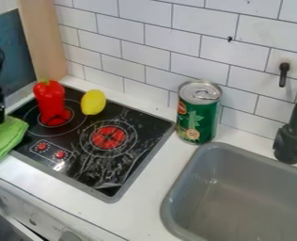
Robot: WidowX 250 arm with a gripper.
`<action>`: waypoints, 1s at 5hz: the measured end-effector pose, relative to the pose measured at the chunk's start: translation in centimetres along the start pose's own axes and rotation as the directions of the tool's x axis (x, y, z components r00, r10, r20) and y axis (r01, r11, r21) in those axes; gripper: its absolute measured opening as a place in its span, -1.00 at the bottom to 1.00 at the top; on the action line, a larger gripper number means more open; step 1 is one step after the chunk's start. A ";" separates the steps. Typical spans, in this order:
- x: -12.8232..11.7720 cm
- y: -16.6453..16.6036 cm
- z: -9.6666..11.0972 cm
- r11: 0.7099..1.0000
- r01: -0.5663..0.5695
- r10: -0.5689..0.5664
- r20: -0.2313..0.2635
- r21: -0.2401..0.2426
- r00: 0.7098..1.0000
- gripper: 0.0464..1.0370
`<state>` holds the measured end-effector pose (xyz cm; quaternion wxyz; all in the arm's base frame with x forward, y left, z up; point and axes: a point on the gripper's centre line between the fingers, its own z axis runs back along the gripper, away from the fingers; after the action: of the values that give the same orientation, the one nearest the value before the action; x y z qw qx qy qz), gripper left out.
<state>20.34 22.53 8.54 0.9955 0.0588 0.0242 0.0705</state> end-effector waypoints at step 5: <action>0.2 0.5 -5.8 0.993 0.038 -0.045 -0.061 -0.114 0.997 0.93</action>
<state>20.14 23.68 2.79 0.9972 -0.0003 0.0532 0.0527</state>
